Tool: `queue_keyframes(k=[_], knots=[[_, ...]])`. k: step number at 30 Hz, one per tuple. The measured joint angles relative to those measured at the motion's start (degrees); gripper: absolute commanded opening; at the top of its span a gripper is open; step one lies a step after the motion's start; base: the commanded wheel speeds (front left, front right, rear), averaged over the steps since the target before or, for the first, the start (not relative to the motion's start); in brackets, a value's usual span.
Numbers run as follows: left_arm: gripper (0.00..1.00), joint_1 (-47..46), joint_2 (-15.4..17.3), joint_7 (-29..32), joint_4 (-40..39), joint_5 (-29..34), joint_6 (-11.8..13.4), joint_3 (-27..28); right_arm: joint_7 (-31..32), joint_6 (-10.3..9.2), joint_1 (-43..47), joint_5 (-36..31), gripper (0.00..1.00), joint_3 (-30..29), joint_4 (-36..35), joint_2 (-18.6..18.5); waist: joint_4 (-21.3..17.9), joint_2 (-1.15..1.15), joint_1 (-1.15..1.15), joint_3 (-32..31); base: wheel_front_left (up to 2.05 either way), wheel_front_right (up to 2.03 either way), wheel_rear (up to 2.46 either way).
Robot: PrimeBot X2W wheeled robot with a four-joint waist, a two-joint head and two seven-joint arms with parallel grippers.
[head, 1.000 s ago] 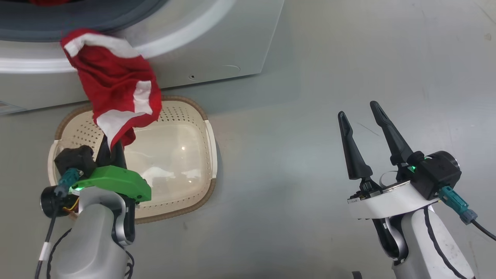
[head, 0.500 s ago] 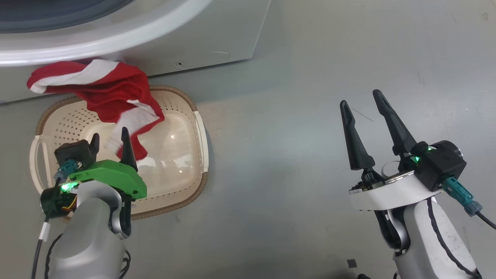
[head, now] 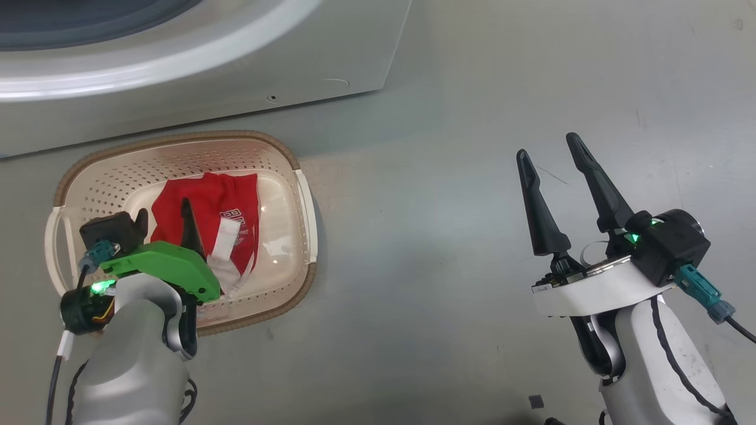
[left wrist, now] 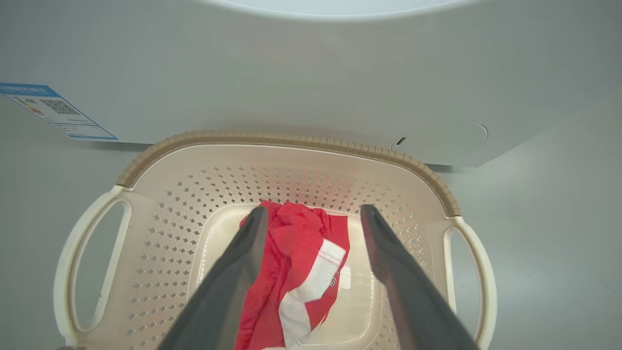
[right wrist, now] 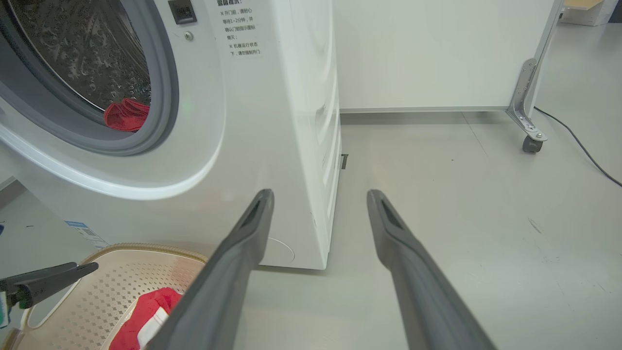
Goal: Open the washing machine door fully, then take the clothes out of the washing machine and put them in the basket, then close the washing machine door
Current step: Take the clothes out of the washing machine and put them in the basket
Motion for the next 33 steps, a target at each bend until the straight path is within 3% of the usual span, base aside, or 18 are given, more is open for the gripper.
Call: queue_keyframes(k=[12,33], knots=[[1.0,-0.47,-0.12,-0.63,-0.21,0.74,-1.22,-0.1,0.0,0.0,-0.07,0.04,1.0,-0.38,1.42,0.01,1.12,0.0,0.0,-2.78,0.0,0.0,0.0],[1.0,3.58,-0.35,-0.79,-17.57,7.43,-1.85,1.72,0.0,0.0,2.97,-0.01,1.0,-1.86,4.76,0.02,4.32,0.0,0.0,-11.61,0.0,0.0,0.0]])
